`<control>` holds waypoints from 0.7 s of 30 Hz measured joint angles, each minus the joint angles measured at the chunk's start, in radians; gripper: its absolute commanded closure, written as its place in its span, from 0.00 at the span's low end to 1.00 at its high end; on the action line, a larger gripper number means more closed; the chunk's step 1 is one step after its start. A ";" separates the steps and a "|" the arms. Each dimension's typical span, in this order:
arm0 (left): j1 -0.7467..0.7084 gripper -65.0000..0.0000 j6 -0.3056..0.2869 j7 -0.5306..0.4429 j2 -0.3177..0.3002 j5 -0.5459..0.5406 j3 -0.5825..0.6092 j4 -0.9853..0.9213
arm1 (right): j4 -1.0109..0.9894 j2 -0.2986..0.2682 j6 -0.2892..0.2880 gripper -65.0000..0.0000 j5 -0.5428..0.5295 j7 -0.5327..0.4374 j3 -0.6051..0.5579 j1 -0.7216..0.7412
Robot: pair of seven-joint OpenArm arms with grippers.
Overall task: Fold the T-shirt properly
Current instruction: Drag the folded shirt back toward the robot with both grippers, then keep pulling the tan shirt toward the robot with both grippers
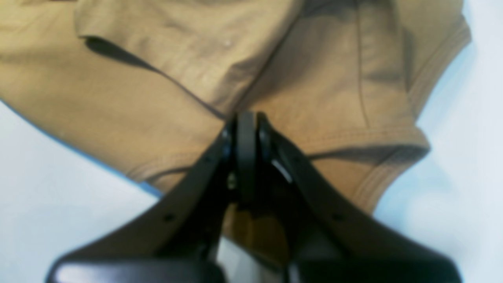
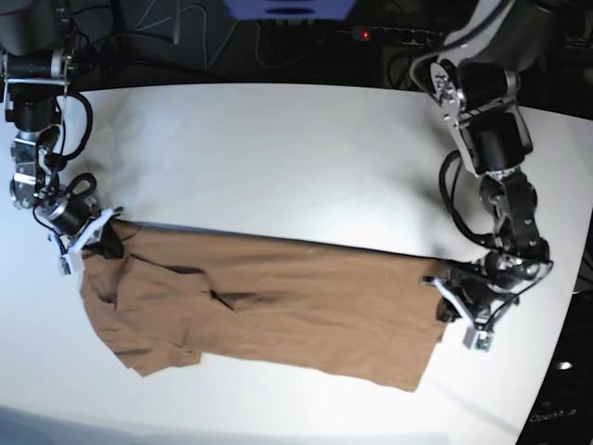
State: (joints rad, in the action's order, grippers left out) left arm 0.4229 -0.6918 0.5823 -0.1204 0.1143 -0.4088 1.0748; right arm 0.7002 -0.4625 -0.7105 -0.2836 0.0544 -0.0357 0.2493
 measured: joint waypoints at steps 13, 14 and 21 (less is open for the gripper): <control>0.020 0.94 0.032 -0.150 -0.024 -0.003 0.142 -0.250 | -0.001 0.000 -0.003 0.99 0.000 0.000 0.000 0.000; 0.017 0.94 0.031 -0.146 -0.033 0.001 0.142 -0.250 | -0.001 -0.001 -0.004 0.99 0.000 0.000 0.000 0.000; -0.040 0.94 0.035 -0.154 -0.049 -0.032 0.137 -0.240 | -0.003 -0.017 -0.010 0.99 0.001 0.003 -0.002 0.000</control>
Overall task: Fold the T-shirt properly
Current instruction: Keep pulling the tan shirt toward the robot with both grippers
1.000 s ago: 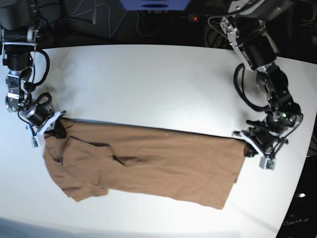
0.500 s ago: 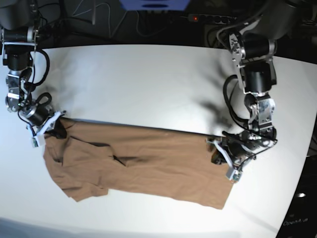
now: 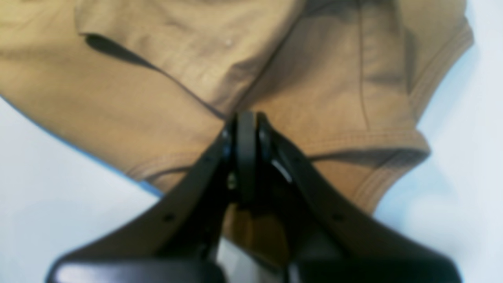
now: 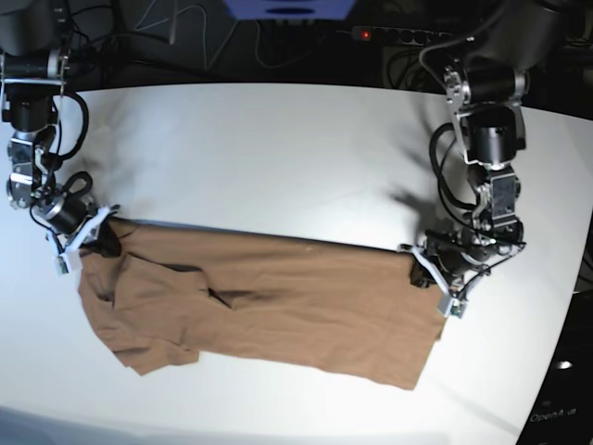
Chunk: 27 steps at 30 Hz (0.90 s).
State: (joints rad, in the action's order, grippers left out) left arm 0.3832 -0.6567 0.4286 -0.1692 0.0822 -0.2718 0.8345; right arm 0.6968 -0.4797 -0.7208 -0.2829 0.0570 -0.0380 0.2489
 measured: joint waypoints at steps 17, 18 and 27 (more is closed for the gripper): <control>-0.165 0.94 -0.031 -0.080 0.020 -0.090 -0.083 0.083 | 0.004 -0.035 -0.005 0.99 -0.010 -0.011 0.001 -0.034; -0.189 0.94 -0.033 -0.084 0.026 -0.101 -0.092 0.106 | 0.007 -0.036 -0.004 0.99 -0.016 -0.018 0.001 -0.043; -0.342 0.94 -0.028 -0.083 0.048 -0.091 -0.100 0.288 | 0.016 -0.045 0.002 0.99 -0.056 -0.122 0.006 -0.127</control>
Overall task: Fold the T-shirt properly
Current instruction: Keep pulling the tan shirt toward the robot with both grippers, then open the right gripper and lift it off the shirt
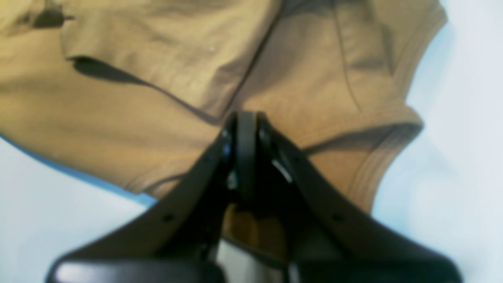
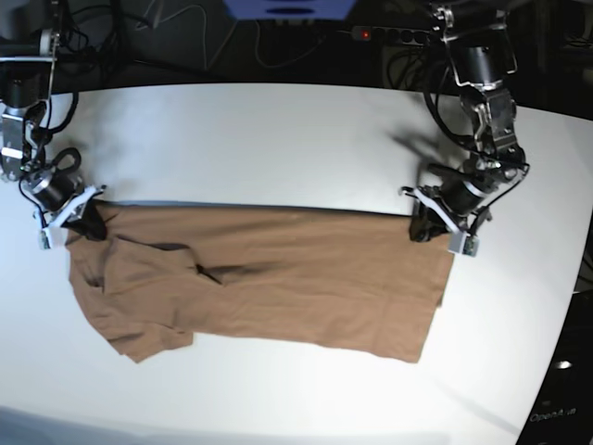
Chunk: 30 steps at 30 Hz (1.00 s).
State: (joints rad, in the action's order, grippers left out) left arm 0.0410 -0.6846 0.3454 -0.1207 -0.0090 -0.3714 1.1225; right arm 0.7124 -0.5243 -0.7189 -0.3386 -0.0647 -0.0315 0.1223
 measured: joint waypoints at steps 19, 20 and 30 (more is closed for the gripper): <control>-0.132 0.94 0.003 0.053 0.041 -0.012 -0.003 0.154 | 0.009 0.002 -0.040 0.99 -0.046 -0.251 0.121 -0.256; -0.135 0.94 0.000 0.048 0.040 -0.012 -0.004 0.155 | 0.009 0.001 -0.042 0.99 -0.046 -0.257 0.121 -0.262; -0.138 0.94 0.000 0.048 0.043 -0.012 -0.004 0.155 | 0.009 -0.005 -0.044 0.99 -0.053 -0.278 0.123 -0.292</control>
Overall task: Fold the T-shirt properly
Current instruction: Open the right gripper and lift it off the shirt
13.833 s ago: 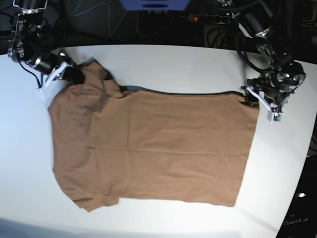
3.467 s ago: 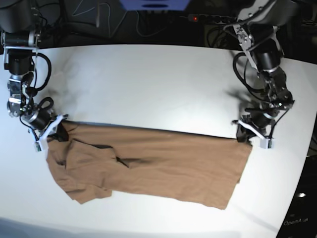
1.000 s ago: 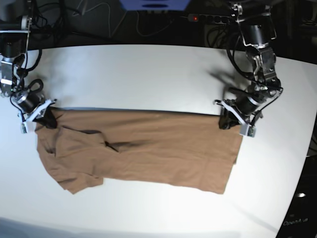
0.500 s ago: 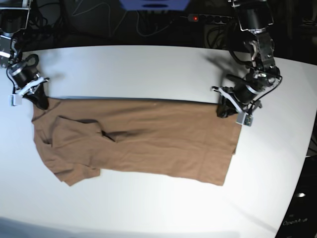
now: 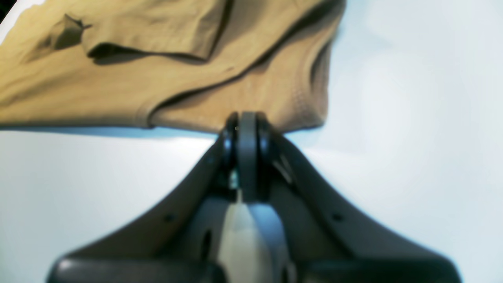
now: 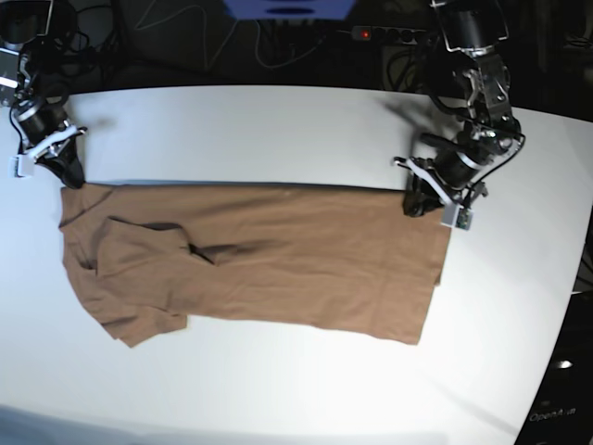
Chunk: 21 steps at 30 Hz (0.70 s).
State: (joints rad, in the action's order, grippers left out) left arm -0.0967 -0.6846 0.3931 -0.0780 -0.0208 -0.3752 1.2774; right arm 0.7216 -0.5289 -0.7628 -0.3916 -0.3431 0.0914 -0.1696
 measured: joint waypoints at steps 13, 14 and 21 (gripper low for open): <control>0.001 0.94 -0.006 0.003 -0.003 0.003 -0.001 0.002 | 0.301 0.026 0.061 0.99 0.106 0.138 0.155 -0.198; 0.002 0.94 -0.003 0.003 -0.002 0.005 -0.001 0.002 | 0.350 0.038 0.065 0.99 0.122 0.159 0.175 -0.224; 0.002 0.94 -0.003 0.003 -0.002 0.003 0.000 0.002 | 0.585 0.084 0.072 0.99 0.203 0.288 0.229 -0.305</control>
State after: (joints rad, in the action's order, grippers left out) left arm -0.0948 -0.6880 0.3965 -0.0803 -0.0177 -0.3752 1.2789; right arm 1.3067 -0.4450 -0.6910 -0.1883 -0.0547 0.3199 -0.4747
